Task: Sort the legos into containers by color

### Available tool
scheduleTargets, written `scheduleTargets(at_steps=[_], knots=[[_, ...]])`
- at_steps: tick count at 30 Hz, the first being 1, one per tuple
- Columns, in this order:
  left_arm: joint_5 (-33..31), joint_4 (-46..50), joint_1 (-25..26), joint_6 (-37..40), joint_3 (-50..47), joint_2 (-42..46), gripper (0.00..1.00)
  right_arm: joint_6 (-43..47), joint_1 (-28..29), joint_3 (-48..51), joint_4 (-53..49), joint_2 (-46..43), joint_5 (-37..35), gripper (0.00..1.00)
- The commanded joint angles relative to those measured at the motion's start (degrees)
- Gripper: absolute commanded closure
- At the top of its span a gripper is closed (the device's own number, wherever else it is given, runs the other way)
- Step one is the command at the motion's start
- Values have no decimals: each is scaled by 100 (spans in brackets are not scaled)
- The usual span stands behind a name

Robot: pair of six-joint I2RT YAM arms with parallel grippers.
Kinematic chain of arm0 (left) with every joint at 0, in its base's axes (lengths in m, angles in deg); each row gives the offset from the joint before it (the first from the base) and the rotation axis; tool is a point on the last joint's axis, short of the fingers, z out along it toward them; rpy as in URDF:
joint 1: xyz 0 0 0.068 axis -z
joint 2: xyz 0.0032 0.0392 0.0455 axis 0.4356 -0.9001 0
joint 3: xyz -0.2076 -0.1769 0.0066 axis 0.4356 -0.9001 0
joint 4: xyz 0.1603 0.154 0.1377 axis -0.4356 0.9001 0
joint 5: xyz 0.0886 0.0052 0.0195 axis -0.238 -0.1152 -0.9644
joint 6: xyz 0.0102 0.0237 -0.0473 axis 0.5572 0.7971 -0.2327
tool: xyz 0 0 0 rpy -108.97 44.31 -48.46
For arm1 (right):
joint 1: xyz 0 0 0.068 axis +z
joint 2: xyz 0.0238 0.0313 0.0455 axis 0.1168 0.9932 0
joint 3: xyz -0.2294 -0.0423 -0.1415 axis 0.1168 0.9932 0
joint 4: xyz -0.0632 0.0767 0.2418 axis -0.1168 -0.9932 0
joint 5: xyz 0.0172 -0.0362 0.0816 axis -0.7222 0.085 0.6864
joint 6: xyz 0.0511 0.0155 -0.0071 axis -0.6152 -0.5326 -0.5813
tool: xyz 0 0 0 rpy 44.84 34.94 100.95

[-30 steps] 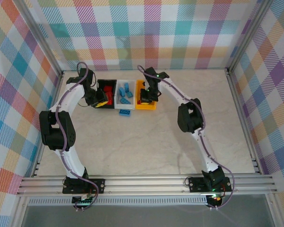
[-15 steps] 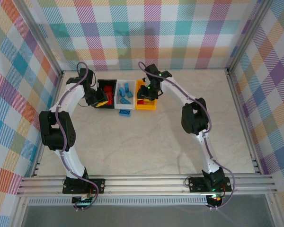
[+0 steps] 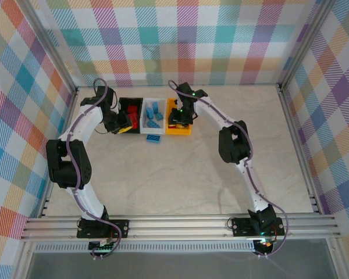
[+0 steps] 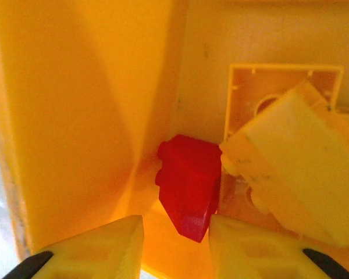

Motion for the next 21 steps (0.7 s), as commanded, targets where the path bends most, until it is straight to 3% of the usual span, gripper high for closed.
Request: scheduleTargets(at_steps=[1,12,17,21], knots=[[-72,104,-61,-30,-90,243,74,86,38,-247,-201,265,-6,64],[-153,161,-83,16,38,128,75,291,48,-727,-519,905,66,60],[-154,161,-92,21,82,44,75,541,55,-783,-778,1005,-208,78],[-272,179,-109,6,156,-34,75,868,83,-1071,-1207,1152,-541,83]])
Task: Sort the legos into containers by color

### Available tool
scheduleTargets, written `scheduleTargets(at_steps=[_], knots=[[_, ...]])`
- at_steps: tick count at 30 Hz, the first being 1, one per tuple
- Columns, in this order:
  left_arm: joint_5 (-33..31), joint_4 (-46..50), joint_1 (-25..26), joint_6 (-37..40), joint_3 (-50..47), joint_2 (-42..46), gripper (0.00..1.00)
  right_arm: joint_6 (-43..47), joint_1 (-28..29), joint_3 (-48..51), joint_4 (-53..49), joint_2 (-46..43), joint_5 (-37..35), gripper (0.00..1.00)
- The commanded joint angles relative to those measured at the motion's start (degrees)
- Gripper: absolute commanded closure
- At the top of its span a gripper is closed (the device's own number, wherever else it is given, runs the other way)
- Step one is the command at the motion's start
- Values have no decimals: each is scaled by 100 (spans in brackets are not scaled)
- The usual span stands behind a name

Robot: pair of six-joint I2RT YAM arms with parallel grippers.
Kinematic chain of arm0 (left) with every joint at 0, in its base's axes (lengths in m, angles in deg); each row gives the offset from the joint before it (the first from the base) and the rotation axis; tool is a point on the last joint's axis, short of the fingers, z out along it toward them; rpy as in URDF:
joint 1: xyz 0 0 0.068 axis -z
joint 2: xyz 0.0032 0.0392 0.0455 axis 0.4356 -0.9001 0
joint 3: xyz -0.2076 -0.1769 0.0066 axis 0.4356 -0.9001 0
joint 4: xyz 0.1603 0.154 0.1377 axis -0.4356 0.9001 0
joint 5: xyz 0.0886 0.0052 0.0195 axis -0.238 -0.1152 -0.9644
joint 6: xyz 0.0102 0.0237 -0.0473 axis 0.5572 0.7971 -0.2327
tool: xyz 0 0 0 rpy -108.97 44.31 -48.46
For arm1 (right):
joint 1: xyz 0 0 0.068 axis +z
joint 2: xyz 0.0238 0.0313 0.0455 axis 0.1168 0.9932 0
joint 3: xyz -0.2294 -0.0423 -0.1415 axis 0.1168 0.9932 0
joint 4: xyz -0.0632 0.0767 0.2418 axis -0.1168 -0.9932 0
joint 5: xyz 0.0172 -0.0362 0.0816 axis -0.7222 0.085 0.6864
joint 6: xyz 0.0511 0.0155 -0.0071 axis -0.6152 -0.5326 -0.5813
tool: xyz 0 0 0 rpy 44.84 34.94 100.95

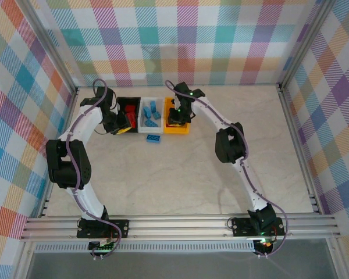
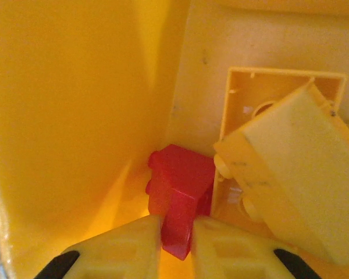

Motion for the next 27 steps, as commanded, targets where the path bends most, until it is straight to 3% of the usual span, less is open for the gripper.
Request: scheduleTargets(at_steps=[1,8,16,27], knots=[[-227,187,-96,-6,215,-47,75,456,52,-127,-828,557,-528,83],[-258,135,-206,-77,460,-176,75,547,40,633,-359,-172,-739,89],[-89,22,-180,-216,578,-231,76,327,-109,2427,928,-1704,-554,94],[-5,22,-16,-227,712,-370,76,285,-409,3720,1225,-2710,-411,94]])
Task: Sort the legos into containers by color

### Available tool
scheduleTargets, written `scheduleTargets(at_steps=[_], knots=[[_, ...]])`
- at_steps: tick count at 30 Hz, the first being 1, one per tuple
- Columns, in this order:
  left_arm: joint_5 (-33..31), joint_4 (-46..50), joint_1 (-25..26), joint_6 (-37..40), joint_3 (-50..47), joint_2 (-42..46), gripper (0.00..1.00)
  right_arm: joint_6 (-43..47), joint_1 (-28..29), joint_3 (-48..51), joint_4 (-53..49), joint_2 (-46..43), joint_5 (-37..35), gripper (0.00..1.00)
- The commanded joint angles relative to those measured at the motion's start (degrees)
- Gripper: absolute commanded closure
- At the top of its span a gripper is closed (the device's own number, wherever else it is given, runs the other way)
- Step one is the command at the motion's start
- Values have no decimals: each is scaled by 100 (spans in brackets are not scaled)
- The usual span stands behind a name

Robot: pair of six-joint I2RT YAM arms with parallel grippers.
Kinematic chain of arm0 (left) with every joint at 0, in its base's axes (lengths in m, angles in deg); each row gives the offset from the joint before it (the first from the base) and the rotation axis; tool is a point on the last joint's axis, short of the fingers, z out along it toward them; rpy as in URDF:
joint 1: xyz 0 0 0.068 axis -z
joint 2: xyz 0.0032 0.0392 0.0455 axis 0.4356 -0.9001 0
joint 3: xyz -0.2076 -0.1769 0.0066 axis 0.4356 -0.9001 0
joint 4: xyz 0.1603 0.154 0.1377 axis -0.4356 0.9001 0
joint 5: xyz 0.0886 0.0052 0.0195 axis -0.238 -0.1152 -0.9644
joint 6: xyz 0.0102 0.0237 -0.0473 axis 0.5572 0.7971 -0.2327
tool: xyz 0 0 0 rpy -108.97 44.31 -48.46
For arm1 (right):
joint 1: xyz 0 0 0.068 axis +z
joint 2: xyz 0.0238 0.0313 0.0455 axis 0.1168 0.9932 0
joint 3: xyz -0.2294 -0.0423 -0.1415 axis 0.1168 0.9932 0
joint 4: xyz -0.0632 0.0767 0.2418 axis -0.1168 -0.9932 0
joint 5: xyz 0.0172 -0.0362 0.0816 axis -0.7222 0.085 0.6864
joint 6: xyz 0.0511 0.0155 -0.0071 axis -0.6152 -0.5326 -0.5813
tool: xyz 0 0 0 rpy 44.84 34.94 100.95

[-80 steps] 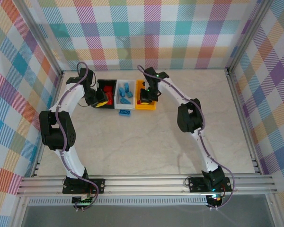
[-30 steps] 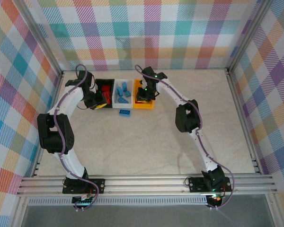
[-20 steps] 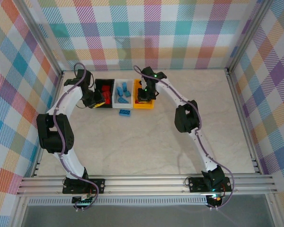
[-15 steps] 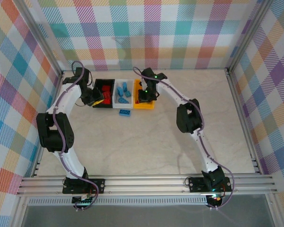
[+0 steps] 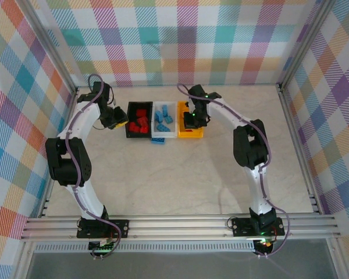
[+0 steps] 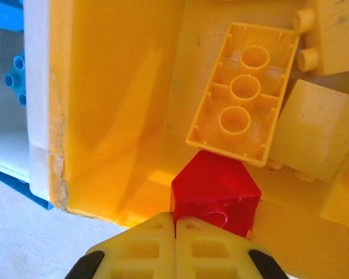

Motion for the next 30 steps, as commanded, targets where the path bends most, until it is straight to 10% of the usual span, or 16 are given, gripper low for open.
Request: scheduleTargets(at_steps=[1,20,30], knots=[[111,45,107,-81,226,-148,76,-100,-33,60,77,-264,68,93],[269,108,1407,-294,1513,-658,75,-560,-87,1291,1041,-2043,1026,94],[379,639,2602,-696,4758,-3048,75,-602,-294,2373,723,-3437,860,94]])
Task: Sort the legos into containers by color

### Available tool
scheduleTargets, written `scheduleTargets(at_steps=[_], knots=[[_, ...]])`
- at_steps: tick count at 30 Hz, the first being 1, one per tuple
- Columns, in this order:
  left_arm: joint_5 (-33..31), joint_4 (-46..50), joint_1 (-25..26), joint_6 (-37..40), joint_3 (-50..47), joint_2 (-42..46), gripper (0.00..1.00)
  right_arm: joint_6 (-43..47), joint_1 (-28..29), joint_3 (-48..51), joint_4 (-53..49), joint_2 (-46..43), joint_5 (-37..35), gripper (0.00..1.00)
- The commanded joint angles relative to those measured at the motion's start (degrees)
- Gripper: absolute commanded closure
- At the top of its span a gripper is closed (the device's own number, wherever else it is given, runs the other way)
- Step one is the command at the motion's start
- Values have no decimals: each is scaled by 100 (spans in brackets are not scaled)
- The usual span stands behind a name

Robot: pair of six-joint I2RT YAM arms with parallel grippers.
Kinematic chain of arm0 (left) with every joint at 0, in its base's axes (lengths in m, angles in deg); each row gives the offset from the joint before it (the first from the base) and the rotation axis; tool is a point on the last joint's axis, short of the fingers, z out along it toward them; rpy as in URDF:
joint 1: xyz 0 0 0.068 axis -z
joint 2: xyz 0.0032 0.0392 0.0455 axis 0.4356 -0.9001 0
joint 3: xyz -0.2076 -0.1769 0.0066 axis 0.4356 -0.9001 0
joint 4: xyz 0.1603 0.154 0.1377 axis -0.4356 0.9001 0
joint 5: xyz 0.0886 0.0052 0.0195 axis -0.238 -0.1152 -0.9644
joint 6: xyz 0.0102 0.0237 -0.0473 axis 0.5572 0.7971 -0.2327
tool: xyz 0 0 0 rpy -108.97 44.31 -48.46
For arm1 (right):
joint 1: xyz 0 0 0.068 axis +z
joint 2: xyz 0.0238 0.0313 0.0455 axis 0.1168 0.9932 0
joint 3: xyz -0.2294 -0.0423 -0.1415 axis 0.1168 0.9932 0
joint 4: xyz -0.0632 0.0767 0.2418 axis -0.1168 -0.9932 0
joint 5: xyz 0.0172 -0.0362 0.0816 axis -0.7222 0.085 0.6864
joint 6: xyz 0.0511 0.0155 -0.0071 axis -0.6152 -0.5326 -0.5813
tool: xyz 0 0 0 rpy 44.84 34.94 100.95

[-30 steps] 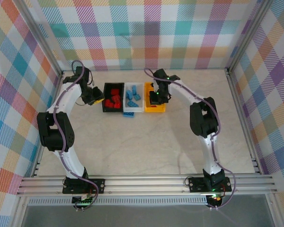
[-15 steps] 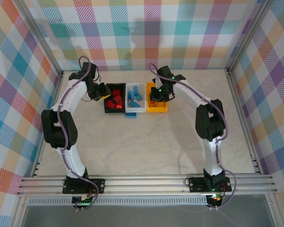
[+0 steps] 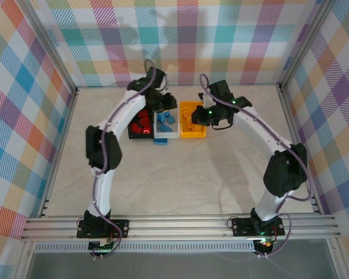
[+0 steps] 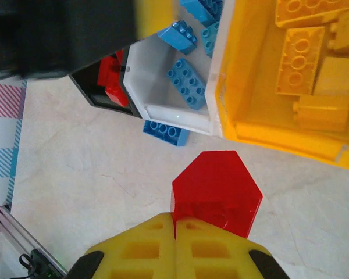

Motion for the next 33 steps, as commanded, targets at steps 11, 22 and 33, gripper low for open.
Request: scheduleTargets(at_steps=[11,22,33], knots=[[371,437,228,-490,1929,-1236,26,-134,-63,157,-9,-300,134,94],[-829,767,-498,-168,138,990,22,-273,368,-1045,290,918,740,95],[-1316,591,-1949,174,-3821,4255,20,-874,1200,-4539,625,4019,1302,95]])
